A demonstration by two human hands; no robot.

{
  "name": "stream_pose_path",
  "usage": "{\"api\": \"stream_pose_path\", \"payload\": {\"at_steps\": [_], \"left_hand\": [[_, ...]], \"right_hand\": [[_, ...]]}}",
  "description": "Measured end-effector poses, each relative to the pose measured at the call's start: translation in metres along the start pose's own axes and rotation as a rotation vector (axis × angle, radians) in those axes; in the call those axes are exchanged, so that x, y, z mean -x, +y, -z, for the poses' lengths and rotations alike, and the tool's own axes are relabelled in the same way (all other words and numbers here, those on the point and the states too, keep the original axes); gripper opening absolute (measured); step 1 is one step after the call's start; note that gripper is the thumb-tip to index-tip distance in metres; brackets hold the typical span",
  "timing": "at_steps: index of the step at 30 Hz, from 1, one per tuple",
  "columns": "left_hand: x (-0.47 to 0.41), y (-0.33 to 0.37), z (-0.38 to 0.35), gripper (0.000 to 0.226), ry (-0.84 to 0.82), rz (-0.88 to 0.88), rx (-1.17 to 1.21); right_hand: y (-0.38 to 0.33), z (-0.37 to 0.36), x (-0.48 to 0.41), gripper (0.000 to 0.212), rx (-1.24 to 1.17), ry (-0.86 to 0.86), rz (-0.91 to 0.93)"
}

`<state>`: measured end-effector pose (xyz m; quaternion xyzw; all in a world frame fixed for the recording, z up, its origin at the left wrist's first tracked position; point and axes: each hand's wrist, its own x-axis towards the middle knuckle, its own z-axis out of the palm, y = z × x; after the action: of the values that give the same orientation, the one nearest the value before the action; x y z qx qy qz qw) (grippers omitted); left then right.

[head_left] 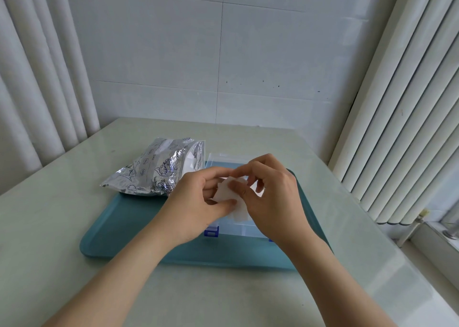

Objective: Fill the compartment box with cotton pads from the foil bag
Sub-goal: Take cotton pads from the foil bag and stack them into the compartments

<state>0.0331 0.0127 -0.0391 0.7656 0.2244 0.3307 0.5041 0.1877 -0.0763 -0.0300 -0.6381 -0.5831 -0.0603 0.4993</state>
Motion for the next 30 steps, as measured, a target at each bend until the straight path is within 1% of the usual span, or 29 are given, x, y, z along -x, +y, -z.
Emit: {"api": "stream_pose_path", "payload": {"at_steps": [2, 4, 6, 8, 11, 13, 16, 19, 21, 24, 26, 30], "left_hand": [[0.000, 0.000, 0.000, 0.048, 0.019, -0.006, -0.035], [0.000, -0.001, 0.000, 0.045, 0.019, -0.004, -0.047], [-0.001, -0.002, 0.000, 0.043, 0.013, -0.003, -0.038], [-0.001, -0.002, 0.000, 0.041, 0.031, -0.009, -0.030], [-0.003, -0.005, 0.001, 0.045, 0.129, 0.004, -0.050], [-0.005, -0.007, 0.003, 0.045, 0.179, 0.018, -0.041], [-0.008, -0.010, 0.006, 0.040, 0.204, 0.018, -0.005], [-0.008, -0.009, 0.007, 0.032, 0.168, -0.013, 0.021], [-0.007, -0.009, 0.008, 0.029, 0.140, -0.025, 0.028], [-0.007, -0.008, 0.008, 0.026, 0.105, -0.026, 0.034], [-0.006, -0.008, 0.007, 0.023, 0.090, -0.025, 0.048], [-0.006, -0.007, 0.006, 0.026, 0.061, -0.010, 0.124]], "right_hand": [[0.000, 0.000, 0.000, 0.012, -0.002, 0.011, -0.017], [0.002, 0.001, -0.001, 0.010, -0.037, 0.019, -0.080], [0.004, 0.002, -0.004, 0.011, -0.154, 0.046, -0.167], [0.008, 0.004, -0.007, 0.012, -0.321, 0.097, -0.217], [0.009, 0.009, -0.010, 0.013, -0.487, 0.161, -0.249], [0.008, 0.011, -0.010, 0.020, -0.542, 0.158, -0.294], [0.008, 0.010, -0.009, 0.033, -0.492, 0.078, -0.294], [0.005, 0.007, -0.004, 0.032, -0.385, -0.105, -0.192], [0.003, 0.003, -0.001, 0.028, -0.284, -0.162, -0.144], [0.006, -0.002, 0.001, 0.022, -0.186, -0.077, -0.131], [0.010, -0.003, -0.001, 0.019, -0.201, -0.011, -0.169], [0.007, -0.003, -0.001, 0.018, -0.253, -0.016, -0.213]]}}
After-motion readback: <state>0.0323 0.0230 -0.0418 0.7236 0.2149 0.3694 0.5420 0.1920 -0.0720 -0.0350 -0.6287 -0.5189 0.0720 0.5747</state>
